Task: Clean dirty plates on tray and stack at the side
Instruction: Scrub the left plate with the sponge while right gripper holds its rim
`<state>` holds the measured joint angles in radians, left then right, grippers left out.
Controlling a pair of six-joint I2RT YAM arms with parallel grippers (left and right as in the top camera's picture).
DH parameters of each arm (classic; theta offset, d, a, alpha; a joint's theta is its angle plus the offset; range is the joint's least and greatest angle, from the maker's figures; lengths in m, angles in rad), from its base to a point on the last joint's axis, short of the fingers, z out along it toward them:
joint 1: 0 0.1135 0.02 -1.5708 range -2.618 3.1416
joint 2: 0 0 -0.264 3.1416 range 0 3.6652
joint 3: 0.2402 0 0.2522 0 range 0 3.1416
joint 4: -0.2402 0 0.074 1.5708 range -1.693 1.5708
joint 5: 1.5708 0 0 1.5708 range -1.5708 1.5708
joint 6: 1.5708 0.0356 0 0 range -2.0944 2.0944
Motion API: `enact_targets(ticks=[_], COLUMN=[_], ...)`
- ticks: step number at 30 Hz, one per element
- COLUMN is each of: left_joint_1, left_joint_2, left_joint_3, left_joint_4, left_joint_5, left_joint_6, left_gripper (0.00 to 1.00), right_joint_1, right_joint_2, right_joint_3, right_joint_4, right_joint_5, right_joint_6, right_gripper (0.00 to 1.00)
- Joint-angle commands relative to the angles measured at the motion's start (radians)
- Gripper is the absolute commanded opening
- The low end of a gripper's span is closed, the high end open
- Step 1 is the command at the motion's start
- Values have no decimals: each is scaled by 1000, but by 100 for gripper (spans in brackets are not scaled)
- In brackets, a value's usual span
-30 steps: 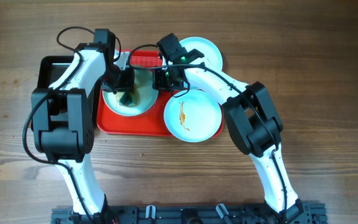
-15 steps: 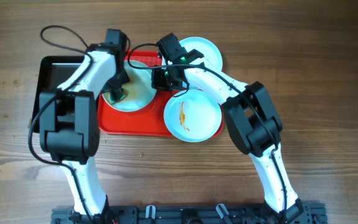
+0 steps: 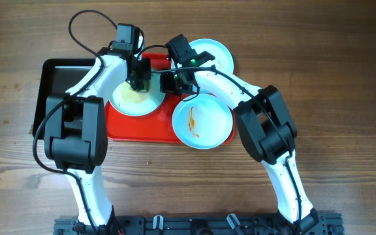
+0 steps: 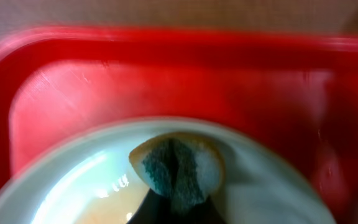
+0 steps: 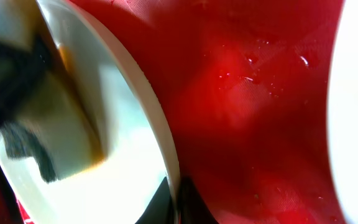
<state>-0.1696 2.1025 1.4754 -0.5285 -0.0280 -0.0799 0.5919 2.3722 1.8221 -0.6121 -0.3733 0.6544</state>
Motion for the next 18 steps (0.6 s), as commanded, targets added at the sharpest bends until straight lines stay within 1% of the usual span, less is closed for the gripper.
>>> enact_targets(ticks=[1, 2, 3, 4, 6, 7, 9, 10, 11, 13, 15, 17, 18], left_joint_1=[-5, -5, -5, -5, -5, -5, -5, -5, -5, -5, -5, -5, -3], left_joint_2=[21, 21, 21, 21, 21, 21, 21, 21, 21, 21, 21, 21, 21], left_joint_3=[-4, -4, -4, -4, -4, -4, -4, -4, -4, -4, -4, -4, -4], left_joint_4=[5, -19, -51, -103, -174, -203, -252, -282, -298, -336, -344, -314, -266], left_joint_5=[-388, -459, -499, -508, -469, -420, -254, -135, -59, 142, 286, 308, 307], left_joint_6=[-289, -344, -387, -417, -423, -410, -319, -257, -216, -115, -44, -43, -47], left_gripper=[4, 4, 4, 4, 4, 4, 4, 4, 4, 4, 4, 4, 4], right_joint_1=[4, 4, 4, 4, 4, 4, 3, 3, 3, 3, 3, 3, 3], right_joint_2=[29, 29, 29, 29, 29, 29, 29, 29, 29, 29, 29, 29, 29], right_joint_3=[6, 6, 6, 6, 6, 6, 6, 6, 6, 6, 6, 6, 6], right_joint_4=[-1, -1, 0, 1, 3, 5, 7, 8, 6, 2, 2, 2, 2], right_joint_5=[-18, -18, -18, -18, -18, -18, -17, -17, -18, -22, -29, -29, -29], right_joint_6=[0, 0, 0, 0, 1, 0, 0, 1, 0, 0, 0, 0, 0], right_gripper=[4, 4, 4, 4, 4, 4, 4, 4, 4, 4, 4, 4, 4])
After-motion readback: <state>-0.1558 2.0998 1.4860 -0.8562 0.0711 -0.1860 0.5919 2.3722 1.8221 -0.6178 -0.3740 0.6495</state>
